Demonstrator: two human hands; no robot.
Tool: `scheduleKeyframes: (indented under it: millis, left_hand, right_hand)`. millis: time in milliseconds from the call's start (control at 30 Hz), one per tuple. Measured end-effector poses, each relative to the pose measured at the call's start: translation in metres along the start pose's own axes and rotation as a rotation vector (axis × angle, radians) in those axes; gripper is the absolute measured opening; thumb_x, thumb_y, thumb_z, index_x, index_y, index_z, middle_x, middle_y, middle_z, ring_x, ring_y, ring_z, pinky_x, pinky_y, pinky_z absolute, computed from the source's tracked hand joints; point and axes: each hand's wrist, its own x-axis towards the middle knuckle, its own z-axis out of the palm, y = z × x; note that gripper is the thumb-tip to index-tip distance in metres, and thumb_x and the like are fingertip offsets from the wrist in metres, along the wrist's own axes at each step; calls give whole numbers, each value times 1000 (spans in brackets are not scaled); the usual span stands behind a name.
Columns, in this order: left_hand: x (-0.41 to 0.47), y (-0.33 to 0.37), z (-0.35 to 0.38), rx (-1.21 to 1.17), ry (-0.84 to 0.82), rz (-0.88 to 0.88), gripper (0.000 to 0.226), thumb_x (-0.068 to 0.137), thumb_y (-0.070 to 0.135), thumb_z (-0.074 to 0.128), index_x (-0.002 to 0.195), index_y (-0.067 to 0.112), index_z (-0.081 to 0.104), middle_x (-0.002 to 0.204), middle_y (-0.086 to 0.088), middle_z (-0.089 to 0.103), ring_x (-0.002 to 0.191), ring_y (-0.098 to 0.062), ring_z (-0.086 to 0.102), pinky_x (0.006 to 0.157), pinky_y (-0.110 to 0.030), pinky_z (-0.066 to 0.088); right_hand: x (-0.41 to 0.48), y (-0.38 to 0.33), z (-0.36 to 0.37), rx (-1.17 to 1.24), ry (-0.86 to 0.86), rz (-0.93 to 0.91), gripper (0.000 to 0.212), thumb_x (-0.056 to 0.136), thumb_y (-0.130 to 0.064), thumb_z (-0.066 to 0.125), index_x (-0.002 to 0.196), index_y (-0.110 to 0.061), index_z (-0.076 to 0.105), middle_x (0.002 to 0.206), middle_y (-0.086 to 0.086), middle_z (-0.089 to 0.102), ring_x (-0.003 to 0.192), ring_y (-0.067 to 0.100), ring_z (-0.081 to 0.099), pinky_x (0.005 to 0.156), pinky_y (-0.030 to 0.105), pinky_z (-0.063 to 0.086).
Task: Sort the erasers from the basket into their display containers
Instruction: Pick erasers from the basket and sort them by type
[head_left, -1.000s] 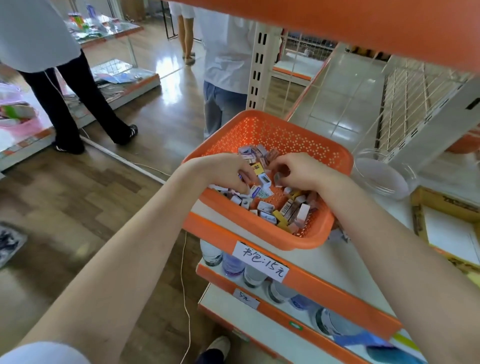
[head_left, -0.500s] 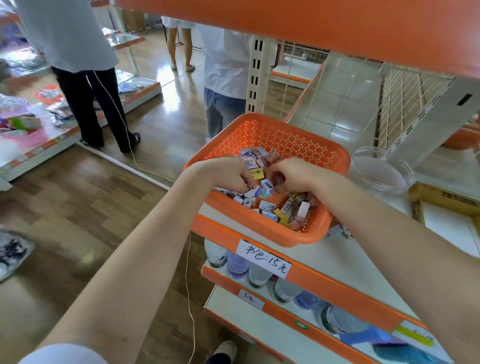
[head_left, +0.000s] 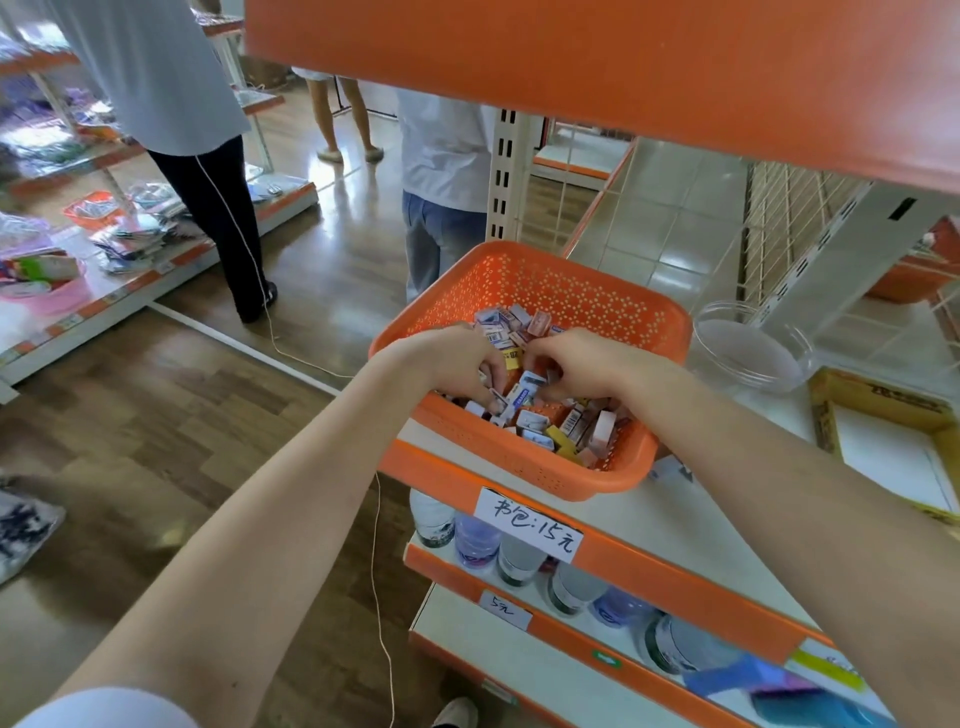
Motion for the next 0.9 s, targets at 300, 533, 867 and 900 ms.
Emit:
scheduleKeyframes:
  millis: [300,533,867,900]
  left_hand:
    - [-1,0,1,-61,164,32,13,82,32,72,92,28,64,92,13,64,86,-8,58,74,-23,44]
    - [-7,0,1,-78,365,-2,12,84,21,70,95,22,64,91,10,65,85,-8,59,73,-21,44]
    - [-4,2,3,35,154,-23,17,84,23,67,97,29,58,96,6,50,94,-14,45,73,-29,39]
    - [-4,1,3,50,181,-21,17,85,22,67,100,28,60,96,7,51,94,-14,44,73,-28,38]
  right_hand:
    - [2,4,-1,21,137,13,30,79,-22,71,105,-19,58,87,-6,50,78,13,47,66,26,34]
    - [1,5,-2,55,164,24,26,81,-20,70,103,-20,57,93,-5,54,83,14,49,69,26,36]
    - [-1,5,-1,112,154,70,25,81,-22,70,102,-24,56,99,-3,58,87,15,54,76,32,46]
    - [-1,5,-1,115,153,72,24,81,-22,70,101,-25,56,99,-3,59,86,15,54,74,32,46]
